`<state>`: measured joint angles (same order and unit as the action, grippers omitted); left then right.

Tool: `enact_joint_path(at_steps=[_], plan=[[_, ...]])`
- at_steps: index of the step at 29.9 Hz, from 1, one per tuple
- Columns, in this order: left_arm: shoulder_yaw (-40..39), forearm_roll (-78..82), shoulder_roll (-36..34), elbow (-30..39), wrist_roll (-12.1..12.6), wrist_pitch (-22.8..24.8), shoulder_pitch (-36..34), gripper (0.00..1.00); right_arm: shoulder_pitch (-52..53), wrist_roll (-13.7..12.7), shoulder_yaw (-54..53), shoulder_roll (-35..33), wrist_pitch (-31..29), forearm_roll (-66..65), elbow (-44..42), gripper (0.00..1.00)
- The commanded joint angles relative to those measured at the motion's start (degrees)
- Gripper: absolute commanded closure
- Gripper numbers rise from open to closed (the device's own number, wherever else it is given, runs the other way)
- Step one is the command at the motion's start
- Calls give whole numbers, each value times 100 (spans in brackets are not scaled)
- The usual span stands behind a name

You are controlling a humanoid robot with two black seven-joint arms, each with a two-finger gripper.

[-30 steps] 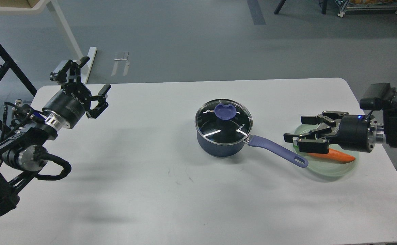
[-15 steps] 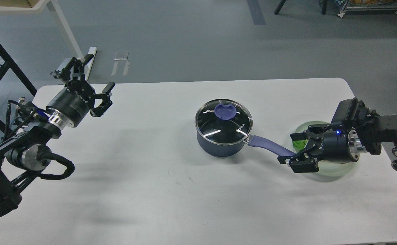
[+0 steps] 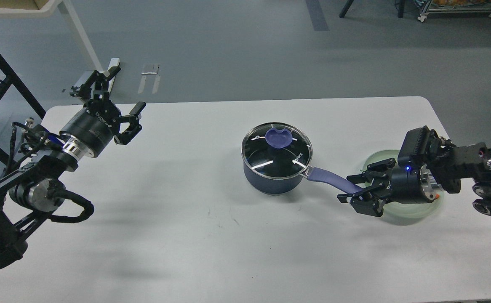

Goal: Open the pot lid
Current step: 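Grasp the purple pot handle with the right gripper to steady the pot, then reach the left gripper over the pot and grasp the blue lid knob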

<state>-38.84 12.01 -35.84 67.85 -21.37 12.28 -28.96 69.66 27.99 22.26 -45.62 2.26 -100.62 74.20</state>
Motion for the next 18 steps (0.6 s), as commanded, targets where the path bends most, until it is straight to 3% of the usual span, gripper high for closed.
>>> enact_joint_path(at_steps=[1, 5, 9, 13, 18], plan=[[0, 3, 7, 0, -8, 2, -4, 1, 73, 1, 58, 1, 2, -1, -2, 60], [0, 143, 16, 0, -8, -7, -13, 1, 144, 1, 146, 1, 2, -1, -37, 67], [0, 1282, 7, 0, -60, 125, -223, 1, 179, 1, 164, 1, 2, 7, -37, 70], [0, 2776, 25, 0, -306, 257, -504, 1, 197, 1, 164, -8, 2, 25, -28, 70], [192, 5876, 86, 44, -663, 318, -1294, 1, 258, 1, 164, -8, 2, 42, -28, 70]])
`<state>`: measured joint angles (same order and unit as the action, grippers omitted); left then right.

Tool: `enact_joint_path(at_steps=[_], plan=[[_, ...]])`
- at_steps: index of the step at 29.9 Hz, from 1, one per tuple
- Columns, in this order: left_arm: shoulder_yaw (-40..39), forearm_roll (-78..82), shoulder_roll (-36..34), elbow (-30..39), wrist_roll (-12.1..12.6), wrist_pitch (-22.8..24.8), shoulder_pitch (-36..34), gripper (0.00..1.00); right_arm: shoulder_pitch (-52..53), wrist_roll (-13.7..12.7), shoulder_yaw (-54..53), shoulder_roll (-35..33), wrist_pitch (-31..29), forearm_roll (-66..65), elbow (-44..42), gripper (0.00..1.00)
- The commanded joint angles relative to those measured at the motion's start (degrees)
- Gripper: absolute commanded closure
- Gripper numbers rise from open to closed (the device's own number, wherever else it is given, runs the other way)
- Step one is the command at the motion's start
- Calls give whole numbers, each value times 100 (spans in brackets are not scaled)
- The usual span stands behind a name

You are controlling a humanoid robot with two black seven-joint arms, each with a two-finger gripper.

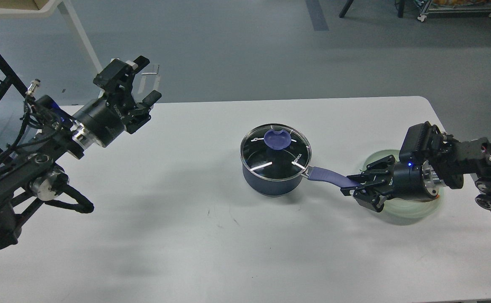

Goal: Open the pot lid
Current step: 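Reach the left gripper over the pot and grasp the blue lid knob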

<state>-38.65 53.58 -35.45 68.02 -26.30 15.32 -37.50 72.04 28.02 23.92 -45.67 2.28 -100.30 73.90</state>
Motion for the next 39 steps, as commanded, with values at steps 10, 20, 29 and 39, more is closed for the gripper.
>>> enact_joint_path(at_steps=[10, 20, 29, 39], plan=[[3184, 5092, 635, -16, -170, -1891, -2418, 1, 38, -2, 7, 5, -9, 28, 1, 70], [3847, 5585, 2076, -1729, -170, -2033, -3078, 1, 38, -2, 7, -12, -9, 28, 1, 69], [3987, 5523, 2894, -2522, -170, -2025, -3070, 1, 30, -2, 7, -12, -9, 28, 1, 69], [4032, 5471, 3308, -3110, -170, -2025, -2974, 1, 21, -2, 7, -21, 0, 28, 1, 69]])
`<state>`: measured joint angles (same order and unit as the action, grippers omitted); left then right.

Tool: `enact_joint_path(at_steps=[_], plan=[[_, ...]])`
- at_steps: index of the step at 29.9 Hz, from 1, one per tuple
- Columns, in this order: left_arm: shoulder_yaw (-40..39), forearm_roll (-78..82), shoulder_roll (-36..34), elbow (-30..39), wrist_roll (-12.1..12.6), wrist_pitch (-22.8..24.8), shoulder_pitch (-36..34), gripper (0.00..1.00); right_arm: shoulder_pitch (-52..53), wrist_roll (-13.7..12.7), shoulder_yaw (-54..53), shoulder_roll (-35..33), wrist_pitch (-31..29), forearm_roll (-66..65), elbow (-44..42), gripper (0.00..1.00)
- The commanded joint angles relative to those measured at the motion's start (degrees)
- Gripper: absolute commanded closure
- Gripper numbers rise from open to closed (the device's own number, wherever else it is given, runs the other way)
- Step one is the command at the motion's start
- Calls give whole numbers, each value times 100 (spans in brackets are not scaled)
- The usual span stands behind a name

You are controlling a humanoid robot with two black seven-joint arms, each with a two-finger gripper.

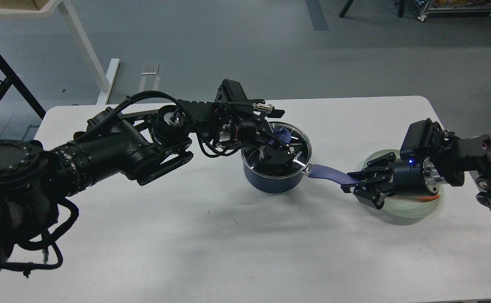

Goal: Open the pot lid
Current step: 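Reach the left gripper over the pot and grasp the blue lid knob, then lift the glass lid off the pot with the left gripper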

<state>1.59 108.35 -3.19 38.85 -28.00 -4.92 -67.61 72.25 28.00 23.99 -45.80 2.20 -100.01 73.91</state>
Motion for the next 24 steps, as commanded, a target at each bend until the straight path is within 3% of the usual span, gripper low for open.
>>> enact_joint_path(at_steps=[1, 19, 24], plan=[[8, -7, 91, -263, 0, 0, 72, 1, 0, 0, 0, -8, 0, -1, 0, 69], [157, -333, 161, -519, 0, -88, 345, 2, -9, 0, 0, -17, 9, -1, 0, 68], [166, -333, 205, -519, 0, -150, 354, 8, -9, 0, 0, -17, 9, -1, 0, 67]])
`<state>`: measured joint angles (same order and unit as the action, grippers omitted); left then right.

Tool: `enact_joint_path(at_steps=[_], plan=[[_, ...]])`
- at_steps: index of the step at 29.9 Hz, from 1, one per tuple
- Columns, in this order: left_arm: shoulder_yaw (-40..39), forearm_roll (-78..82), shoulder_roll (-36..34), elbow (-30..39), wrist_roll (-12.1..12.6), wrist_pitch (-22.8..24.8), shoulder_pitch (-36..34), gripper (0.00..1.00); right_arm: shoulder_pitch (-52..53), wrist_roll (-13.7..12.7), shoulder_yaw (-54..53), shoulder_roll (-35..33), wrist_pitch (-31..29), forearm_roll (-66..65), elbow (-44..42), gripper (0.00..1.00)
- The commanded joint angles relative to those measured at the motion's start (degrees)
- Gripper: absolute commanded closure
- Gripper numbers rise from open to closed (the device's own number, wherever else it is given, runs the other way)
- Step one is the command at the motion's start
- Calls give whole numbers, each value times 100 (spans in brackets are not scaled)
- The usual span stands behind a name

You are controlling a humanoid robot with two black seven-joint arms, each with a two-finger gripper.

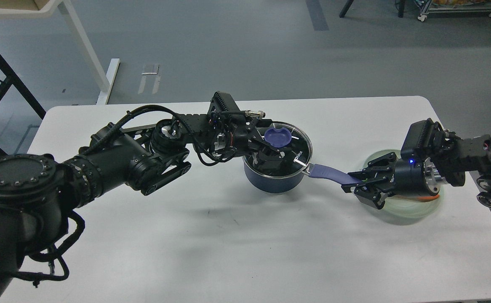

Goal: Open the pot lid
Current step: 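Lift the glass lid off the pot with the left gripper, then lower the glass lid onto the table beside the pot and release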

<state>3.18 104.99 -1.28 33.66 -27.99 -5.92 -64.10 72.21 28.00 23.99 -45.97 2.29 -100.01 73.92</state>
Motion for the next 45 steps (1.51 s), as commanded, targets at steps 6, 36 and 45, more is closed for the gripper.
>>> enact_joint_path(at_steps=[6, 36, 45], plan=[[165, 4, 13, 0, -1, -207, 3, 29, -5, 0, 0, 1, 0, -1, -1, 67], [472, 48, -3851, 2653, -1, -488, 28, 52, -5, 0, 62, -87, 88, -1, -1, 67], [490, 39, -5031, 2874, -1, -1613, 1258, 51, 4, 0, 62, -87, 88, -1, -1, 67]])
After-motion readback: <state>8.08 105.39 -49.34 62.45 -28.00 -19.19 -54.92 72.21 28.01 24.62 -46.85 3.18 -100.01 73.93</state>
